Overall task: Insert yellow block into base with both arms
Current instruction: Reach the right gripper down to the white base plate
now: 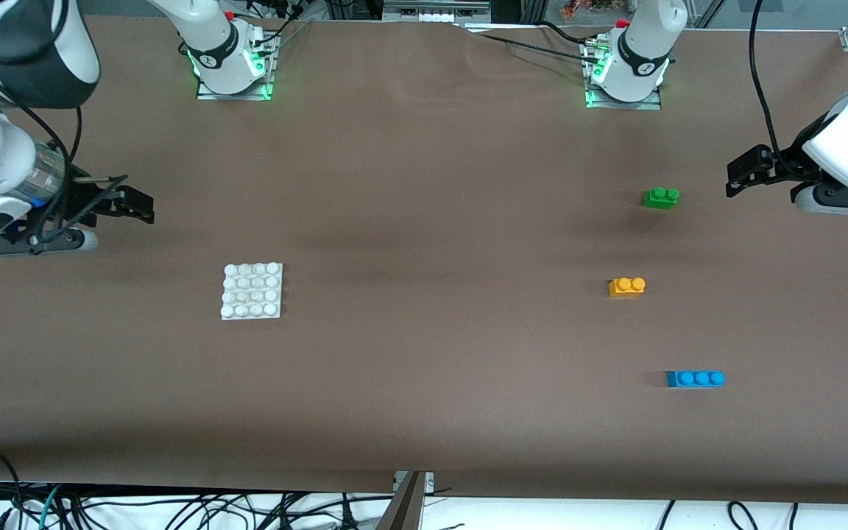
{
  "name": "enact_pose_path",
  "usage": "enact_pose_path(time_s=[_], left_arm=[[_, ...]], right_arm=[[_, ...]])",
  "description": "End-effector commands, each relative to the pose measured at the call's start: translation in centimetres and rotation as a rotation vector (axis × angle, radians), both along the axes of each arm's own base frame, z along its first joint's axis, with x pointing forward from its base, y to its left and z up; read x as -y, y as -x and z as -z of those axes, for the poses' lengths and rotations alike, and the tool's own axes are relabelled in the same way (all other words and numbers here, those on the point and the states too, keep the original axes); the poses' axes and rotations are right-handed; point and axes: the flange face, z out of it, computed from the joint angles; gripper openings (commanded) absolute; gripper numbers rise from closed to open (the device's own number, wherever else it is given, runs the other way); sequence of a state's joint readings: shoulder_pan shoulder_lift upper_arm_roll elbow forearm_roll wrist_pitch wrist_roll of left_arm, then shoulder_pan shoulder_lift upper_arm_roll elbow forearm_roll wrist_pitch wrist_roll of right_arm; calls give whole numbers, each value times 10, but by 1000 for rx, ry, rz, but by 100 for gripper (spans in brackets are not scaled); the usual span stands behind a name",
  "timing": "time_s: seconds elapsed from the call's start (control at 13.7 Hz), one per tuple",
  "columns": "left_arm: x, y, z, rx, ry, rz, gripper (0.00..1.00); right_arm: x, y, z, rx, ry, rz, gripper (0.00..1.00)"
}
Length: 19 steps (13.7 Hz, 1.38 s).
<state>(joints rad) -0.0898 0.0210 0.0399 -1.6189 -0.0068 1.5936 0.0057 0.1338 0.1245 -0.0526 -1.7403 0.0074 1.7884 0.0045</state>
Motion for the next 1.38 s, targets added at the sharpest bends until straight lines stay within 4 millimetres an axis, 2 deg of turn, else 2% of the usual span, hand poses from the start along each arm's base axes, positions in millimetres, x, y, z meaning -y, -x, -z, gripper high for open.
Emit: enact_pose_path(time_s=[0.0,0.22,0.44,0.66,1.02,1.16,1.31], left_arm=[[0,-2,-6,-2,15,16,100],[-1,-2,-6,-2,15,11,100],[-2,-2,-5,-3,15,8,100],[-2,-2,-5,-3,15,10,100],[-3,-2,-6,-2,15,7,100],[-3,-2,-6,-2,15,7,100],[-3,-2,-6,-2,15,7,100]], right_arm=[[3,19,42,27,-1,15,100],[2,24,89,63,0,88,100],[2,25,146,106,-9,99,100],[2,20,195,135,-15,112,100],[-7,8,250,194,-55,167,100],[-19,8,260,200,-84,184,100],[-20,4,267,197,-100,210,100]])
